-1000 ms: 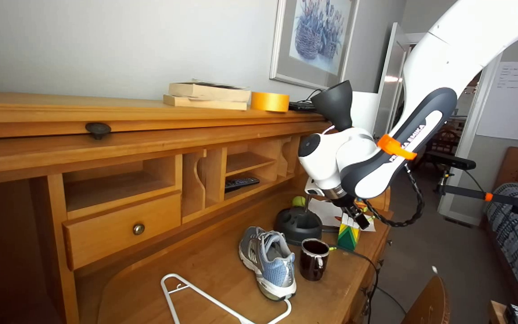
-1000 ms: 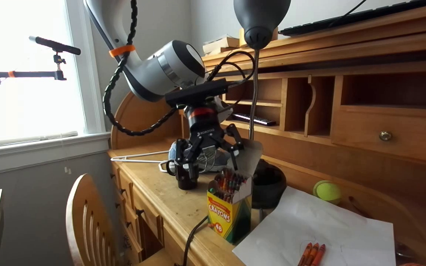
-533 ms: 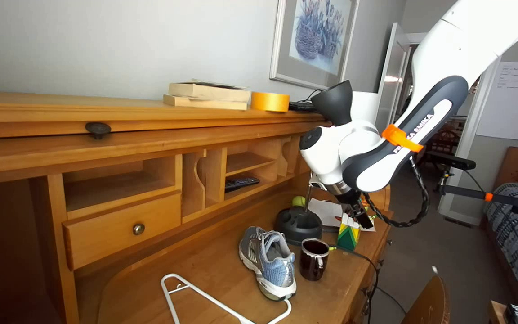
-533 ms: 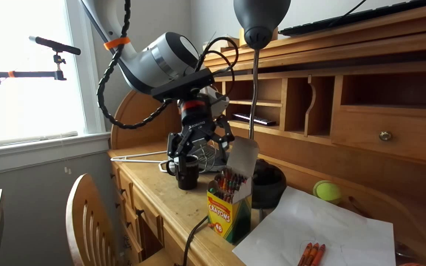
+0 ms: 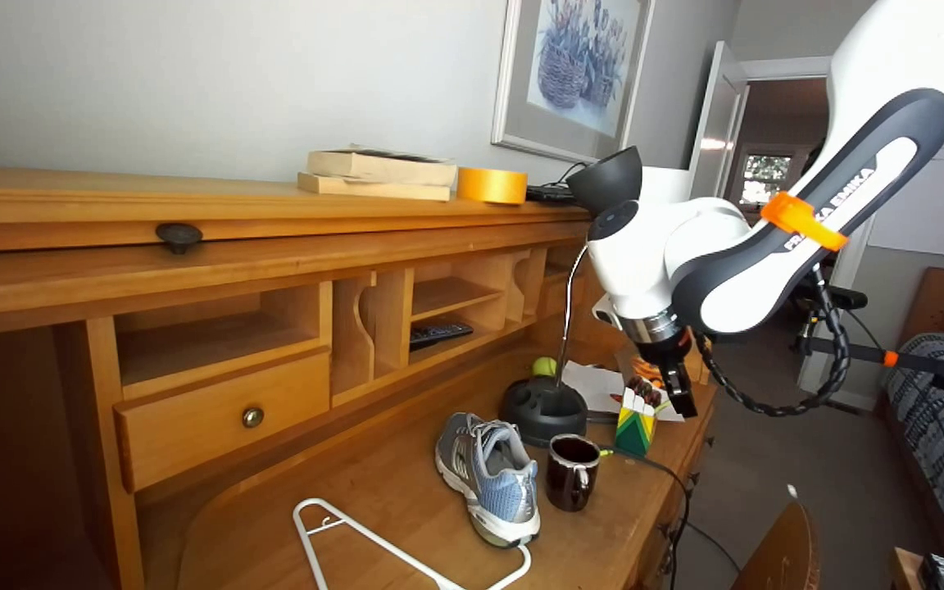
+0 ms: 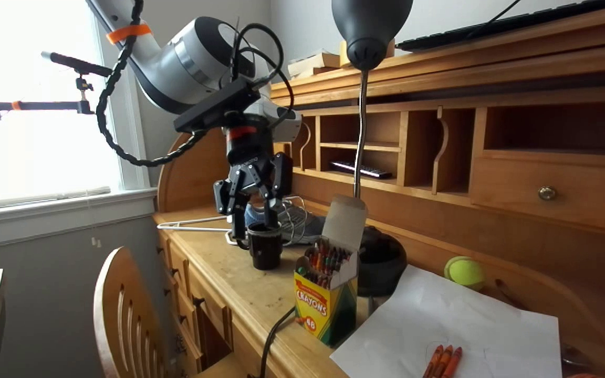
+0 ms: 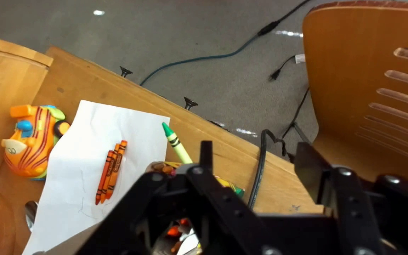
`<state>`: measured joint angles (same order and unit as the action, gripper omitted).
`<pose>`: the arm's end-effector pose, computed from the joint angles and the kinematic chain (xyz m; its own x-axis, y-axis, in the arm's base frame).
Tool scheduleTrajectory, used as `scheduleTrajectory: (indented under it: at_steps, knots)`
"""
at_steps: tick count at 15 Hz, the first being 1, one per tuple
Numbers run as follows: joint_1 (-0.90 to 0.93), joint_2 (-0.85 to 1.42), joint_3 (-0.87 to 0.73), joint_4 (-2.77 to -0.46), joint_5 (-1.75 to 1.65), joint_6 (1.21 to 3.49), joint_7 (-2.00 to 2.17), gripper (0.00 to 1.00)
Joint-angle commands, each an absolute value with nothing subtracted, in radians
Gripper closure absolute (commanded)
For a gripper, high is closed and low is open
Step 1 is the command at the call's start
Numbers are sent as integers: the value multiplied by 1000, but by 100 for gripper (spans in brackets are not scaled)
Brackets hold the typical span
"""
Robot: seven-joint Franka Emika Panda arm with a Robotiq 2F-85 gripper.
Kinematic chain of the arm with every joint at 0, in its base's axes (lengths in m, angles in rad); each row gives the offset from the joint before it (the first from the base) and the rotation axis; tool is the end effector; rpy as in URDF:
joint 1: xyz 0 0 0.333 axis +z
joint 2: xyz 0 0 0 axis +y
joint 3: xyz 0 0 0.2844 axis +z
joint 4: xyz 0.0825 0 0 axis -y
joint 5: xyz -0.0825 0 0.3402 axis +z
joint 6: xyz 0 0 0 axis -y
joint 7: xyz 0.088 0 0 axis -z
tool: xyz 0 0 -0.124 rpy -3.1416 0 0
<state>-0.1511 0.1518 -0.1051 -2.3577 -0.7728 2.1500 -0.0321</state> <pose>0.4192 -0.1509 0.2392 0.8672 0.1849 -0.4624 0.3938 -0.8229 0.4096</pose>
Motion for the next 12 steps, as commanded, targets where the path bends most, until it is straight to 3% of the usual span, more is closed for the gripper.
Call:
scheduleTrajectory:
  at_steps: [1, 3, 12]
  knots:
    - [-162, 10, -139, -2502, -787, 2265, 55, 7]
    - [-179, -41, -164, -2554, -753, 2324, 97, 0]
    - [-284, -91, -292, -2636, -770, 2667, -37, 0]
